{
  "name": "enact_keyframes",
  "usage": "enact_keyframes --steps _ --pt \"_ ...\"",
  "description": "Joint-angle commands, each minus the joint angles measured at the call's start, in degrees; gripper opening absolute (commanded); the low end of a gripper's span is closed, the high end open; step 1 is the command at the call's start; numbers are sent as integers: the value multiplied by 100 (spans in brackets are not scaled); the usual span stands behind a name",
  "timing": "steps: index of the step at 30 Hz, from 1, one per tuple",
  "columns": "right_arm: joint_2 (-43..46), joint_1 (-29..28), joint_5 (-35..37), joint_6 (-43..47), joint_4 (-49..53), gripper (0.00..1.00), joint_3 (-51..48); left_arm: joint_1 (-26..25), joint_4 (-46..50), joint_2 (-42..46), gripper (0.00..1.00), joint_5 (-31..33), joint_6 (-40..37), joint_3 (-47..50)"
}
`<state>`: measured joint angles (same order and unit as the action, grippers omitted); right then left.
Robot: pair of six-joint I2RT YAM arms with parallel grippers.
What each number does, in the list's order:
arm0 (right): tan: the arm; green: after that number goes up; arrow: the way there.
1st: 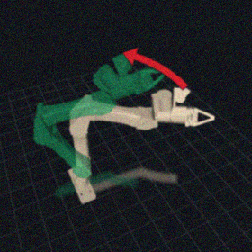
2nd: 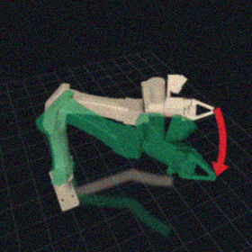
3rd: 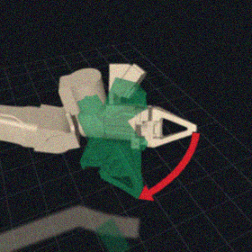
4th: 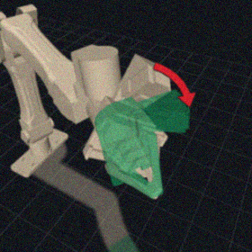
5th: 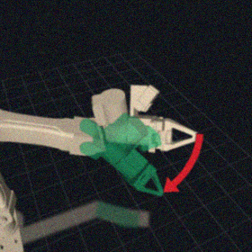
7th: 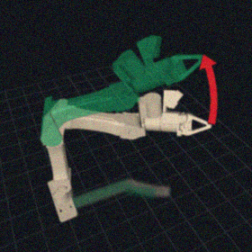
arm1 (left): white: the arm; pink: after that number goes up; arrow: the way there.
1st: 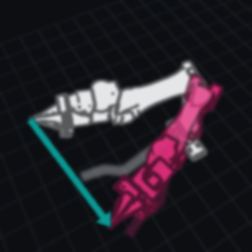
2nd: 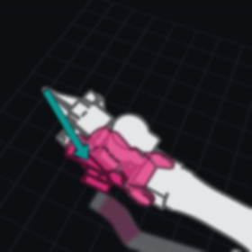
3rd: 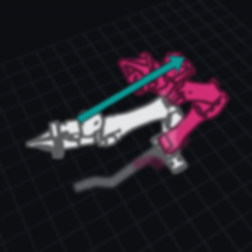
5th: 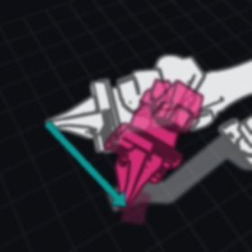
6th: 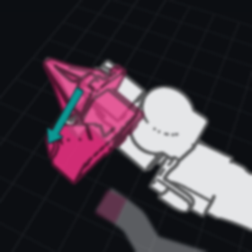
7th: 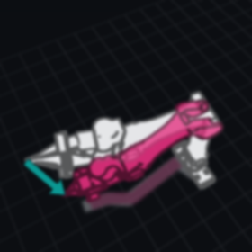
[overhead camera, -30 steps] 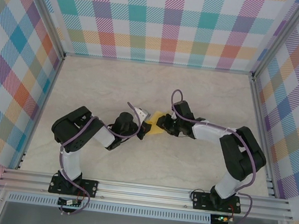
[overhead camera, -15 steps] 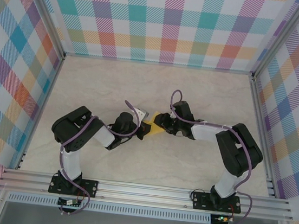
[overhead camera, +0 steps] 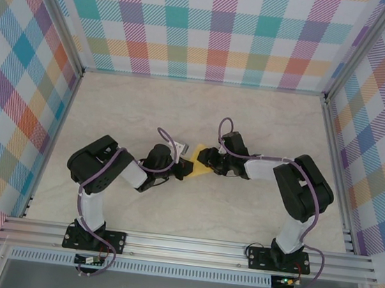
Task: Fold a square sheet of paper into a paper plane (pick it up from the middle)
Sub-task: Fourth fold the wing at the center of the table.
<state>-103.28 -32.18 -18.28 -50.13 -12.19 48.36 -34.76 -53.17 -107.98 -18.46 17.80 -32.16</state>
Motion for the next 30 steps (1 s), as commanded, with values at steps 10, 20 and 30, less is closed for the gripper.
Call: enact_keyframes --steps 10,20,30 --pt "-166 56 79 47 66 52 7 115 1585 934 24 -270 28 -298" --pt "-192 54 62 54 94 52 34 119 1969 829 21 -354 -19 -449" --pt "-188 63 44 21 118 52 51 119 2068 634 16 -436 39 -578"
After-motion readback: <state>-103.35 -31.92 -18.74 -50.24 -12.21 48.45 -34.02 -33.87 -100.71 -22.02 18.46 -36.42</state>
